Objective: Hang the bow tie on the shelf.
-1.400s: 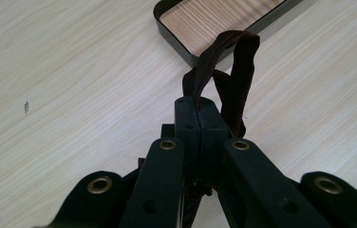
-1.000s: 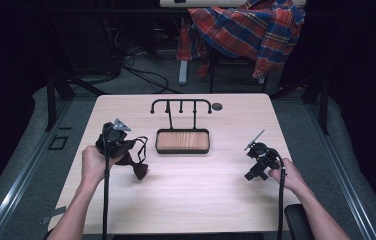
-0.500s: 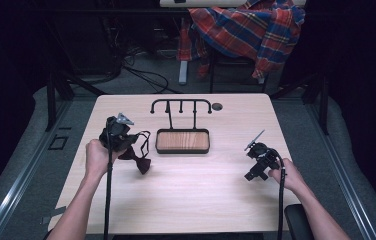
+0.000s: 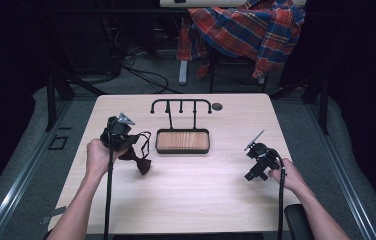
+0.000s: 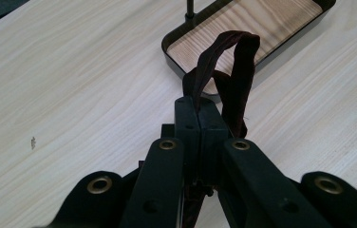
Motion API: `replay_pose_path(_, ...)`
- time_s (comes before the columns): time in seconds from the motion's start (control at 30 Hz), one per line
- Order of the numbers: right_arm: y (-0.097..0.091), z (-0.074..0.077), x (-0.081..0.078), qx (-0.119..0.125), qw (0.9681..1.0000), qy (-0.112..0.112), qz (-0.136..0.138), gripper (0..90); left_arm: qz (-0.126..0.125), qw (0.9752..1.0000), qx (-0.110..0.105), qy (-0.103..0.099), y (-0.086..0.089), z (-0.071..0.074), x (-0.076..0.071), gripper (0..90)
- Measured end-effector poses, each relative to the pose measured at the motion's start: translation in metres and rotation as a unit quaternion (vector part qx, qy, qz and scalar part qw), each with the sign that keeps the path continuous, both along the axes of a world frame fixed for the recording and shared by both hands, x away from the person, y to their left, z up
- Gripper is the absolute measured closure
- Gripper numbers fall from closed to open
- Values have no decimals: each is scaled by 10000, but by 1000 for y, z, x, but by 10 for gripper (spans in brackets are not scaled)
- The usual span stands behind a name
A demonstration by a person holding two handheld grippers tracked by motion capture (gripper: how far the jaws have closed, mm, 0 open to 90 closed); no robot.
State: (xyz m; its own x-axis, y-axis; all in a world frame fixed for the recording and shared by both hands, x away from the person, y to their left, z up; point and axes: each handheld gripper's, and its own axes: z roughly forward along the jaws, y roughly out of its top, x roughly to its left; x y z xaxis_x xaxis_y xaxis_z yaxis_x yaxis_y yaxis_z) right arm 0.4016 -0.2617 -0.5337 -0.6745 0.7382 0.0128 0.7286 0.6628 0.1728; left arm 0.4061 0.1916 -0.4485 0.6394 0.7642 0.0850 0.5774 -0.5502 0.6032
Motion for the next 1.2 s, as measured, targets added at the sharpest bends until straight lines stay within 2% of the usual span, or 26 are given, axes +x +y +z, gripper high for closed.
replay_pose_path(0.13, 0, -1, -1, 69, 9999, -47, -63, 160, 8, 10000, -35, -9, 1, 1, 0, 892)
replay_pose_path(0.23, 0, 1, 0, -30, 10000, 17, 26, 160, 16, 10000, -65, -47, 1, 3, -1, 892)
replay_pose_path(0.37, 0, 1, 0, -10, 10000, -17, 13, 160, 14, 9999, -77, -100, 0, 7, 0, 892)
replay_pose_path(0.77, 0, -1, -1, 54, 10000, -54, -60, 160, -45, 9996, -50, -279, -7, 21, 7, 892)
replay_pose_path(0.9, 0, -1, -1, 67, 9999, -51, -65, 160, -20, 9993, -136, -345, -7, 25, 11, 892)
replay_pose_path(0.97, -1, 1, 0, -41, 10000, 12, 37, 160, -30, 9991, -172, -382, -9, 28, 14, 892)
replay_pose_path(1.2, 0, -1, -1, 75, 9999, -47, -59, 160, -95, 9988, -214, -432, -17, 34, 20, 892)
